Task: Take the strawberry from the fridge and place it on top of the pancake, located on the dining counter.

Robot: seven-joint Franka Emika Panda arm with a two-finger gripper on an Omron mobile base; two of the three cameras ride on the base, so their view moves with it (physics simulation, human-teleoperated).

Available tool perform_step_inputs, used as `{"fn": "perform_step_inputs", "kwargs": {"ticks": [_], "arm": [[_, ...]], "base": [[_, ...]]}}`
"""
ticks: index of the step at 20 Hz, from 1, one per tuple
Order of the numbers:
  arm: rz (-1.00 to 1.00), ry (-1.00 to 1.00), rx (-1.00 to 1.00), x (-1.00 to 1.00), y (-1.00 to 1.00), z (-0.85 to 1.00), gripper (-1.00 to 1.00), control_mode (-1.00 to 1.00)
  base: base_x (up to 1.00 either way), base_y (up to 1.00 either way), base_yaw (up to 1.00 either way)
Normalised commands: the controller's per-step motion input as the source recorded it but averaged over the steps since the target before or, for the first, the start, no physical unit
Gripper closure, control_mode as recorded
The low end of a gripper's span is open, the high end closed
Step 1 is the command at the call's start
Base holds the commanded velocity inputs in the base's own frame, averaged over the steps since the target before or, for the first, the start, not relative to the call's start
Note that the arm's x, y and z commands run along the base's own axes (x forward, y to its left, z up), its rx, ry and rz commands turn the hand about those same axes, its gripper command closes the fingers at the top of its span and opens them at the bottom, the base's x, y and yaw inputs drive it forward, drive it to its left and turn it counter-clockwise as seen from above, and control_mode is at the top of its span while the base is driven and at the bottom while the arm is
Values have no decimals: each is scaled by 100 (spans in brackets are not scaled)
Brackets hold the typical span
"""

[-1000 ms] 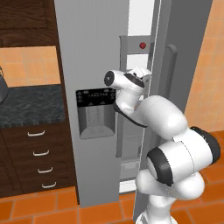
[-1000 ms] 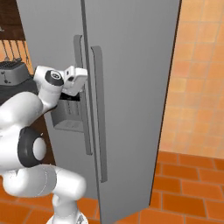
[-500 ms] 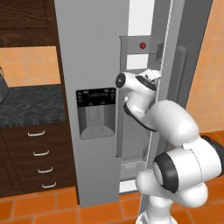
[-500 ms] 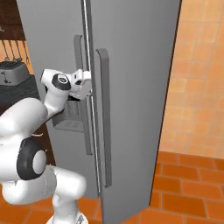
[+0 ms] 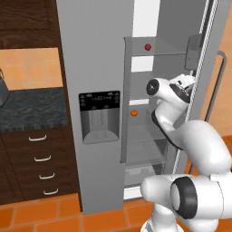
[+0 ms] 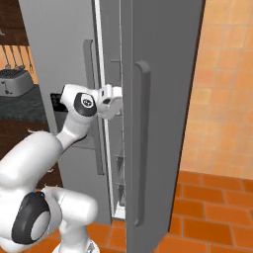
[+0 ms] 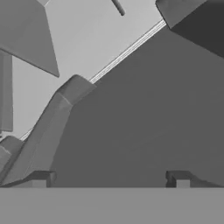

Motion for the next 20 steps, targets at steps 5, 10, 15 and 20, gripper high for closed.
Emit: {"fn": "perform_step_inputs", "kwargs": {"ticks": [5,10,15,20], "arm": [[-5,0,1,-27,-95,13,-100,-100],[-3,0,2,-12,-95,3,-100,-100],[0,0,0,0,-84,0,-100,-100],[0,0,0,0,-42,0,-100,-100]], "base": [[0,0,0],[0,0,0],[0,0,0],[0,0,0]]}}
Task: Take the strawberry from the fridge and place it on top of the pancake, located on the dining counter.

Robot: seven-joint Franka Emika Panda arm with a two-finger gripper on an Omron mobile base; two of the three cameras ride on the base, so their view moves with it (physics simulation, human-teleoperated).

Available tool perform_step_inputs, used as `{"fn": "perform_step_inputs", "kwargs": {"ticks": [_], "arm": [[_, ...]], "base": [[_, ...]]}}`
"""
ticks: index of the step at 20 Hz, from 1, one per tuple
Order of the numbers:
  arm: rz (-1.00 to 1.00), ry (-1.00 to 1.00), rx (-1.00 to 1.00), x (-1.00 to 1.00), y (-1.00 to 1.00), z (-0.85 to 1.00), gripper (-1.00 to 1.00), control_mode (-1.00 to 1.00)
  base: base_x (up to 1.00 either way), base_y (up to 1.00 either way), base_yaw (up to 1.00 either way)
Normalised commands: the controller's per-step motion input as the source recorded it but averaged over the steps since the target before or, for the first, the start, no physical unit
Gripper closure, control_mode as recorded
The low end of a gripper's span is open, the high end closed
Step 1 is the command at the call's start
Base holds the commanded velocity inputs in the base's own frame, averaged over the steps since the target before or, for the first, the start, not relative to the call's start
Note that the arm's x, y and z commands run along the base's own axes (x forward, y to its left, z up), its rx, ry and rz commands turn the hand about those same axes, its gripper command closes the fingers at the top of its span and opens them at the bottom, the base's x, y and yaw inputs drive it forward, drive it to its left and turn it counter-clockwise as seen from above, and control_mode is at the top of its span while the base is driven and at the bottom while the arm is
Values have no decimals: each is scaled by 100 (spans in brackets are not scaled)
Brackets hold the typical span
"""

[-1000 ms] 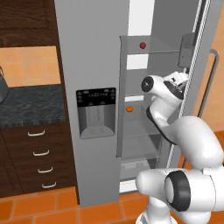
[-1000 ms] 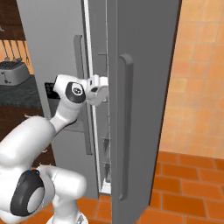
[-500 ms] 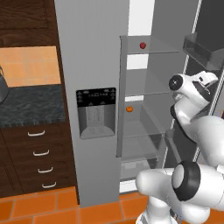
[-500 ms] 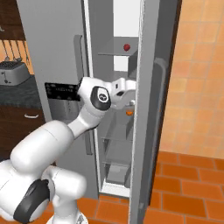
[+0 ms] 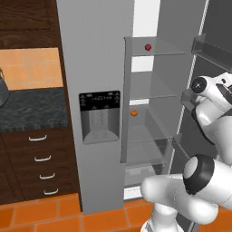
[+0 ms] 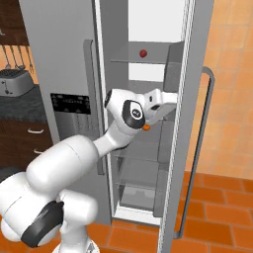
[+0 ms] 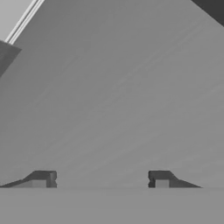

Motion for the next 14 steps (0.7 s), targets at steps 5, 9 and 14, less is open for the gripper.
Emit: {"fn": "perform_step_inputs", "kwargs": {"ticks": [5,9,14], "arm": [[0,0,0,-3,28,0,-100,-100],[0,0,1,0,99,5,-100,-100],[0,-4,14,-10,85,0,-100,-100]], "base": [[0,0,0],[0,0,0],[0,0,0]]}}
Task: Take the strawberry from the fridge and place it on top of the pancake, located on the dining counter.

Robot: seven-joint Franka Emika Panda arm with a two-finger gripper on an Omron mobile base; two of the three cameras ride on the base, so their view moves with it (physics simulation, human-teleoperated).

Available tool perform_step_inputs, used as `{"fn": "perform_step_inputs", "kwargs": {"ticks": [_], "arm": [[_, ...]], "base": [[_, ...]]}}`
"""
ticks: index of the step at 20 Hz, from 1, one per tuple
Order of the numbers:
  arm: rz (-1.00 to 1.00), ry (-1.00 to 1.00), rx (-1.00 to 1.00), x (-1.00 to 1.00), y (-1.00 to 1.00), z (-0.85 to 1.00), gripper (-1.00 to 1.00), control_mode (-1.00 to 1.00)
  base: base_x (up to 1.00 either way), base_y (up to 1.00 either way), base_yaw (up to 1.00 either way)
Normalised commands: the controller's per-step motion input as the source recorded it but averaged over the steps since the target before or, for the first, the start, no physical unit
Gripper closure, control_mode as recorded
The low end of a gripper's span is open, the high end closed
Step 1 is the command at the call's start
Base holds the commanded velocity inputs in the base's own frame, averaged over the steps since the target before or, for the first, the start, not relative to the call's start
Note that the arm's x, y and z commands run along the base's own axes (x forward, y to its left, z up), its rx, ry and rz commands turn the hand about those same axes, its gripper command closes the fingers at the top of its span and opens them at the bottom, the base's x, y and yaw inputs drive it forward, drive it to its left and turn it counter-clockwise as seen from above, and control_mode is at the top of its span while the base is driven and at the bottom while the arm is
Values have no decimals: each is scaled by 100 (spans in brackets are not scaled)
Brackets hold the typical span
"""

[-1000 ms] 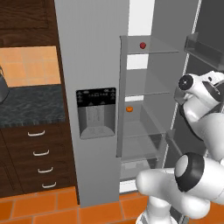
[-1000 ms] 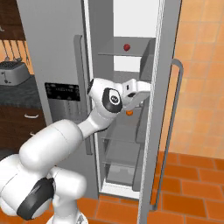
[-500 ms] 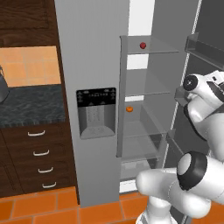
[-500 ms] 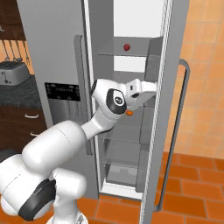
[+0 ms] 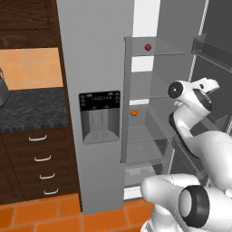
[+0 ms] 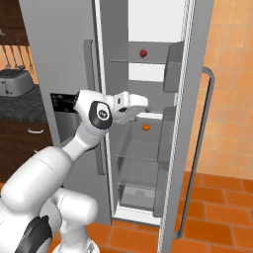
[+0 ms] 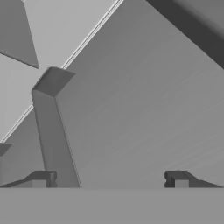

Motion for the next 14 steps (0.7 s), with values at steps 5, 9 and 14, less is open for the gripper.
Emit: {"fn": "perform_step_inputs", "kwargs": {"ticks": [5,9,14], "arm": [[1,-1,27,-27,60,0,-100,-100],[3,0,27,-30,61,0,-100,-100],[0,0,21,-33,67,0,-100,-100]], "base": [[0,0,0],[0,0,0],[0,0,0]]}}
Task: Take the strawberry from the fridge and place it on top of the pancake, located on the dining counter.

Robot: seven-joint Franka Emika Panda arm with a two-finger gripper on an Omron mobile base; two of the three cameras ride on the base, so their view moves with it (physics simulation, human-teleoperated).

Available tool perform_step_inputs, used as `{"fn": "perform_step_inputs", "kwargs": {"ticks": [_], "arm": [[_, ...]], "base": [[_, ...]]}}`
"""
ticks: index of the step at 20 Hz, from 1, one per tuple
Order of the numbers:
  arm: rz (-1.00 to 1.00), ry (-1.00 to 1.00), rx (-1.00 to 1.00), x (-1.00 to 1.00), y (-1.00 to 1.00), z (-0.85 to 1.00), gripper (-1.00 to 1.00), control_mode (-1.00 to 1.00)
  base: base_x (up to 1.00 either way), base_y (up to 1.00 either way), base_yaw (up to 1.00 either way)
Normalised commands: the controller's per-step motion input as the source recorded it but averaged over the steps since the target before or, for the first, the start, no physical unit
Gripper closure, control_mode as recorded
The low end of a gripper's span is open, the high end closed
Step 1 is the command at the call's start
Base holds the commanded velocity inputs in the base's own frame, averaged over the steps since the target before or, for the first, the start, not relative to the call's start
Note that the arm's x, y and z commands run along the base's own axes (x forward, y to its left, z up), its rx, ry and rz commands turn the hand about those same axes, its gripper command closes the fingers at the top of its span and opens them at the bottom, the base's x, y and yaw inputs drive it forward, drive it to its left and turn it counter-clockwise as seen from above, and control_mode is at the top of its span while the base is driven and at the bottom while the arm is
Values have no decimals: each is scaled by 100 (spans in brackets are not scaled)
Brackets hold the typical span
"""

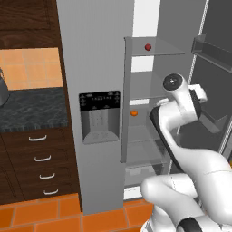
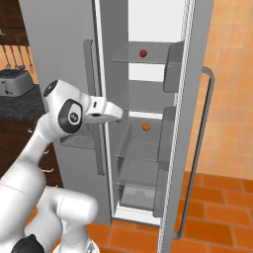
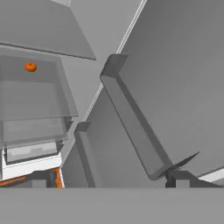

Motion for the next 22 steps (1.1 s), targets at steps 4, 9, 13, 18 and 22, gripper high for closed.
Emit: {"fn": "perform_step_inputs", "kwargs": {"ticks": [4,9,13,18,22], "arm": [[1,0,24,-33,56,-8,-100,-100],[1,0,32,-32,46,-8,-100,-100],[0,3,19,-42,30,10,-100,-100],[0,0,6,-37,1,0,-100,-100],[0,0,0,0,0,-3,-100,100]], "base": [[0,0,0],[0,0,0],[0,0,0],[0,0,0],[1,-7,0]]}}
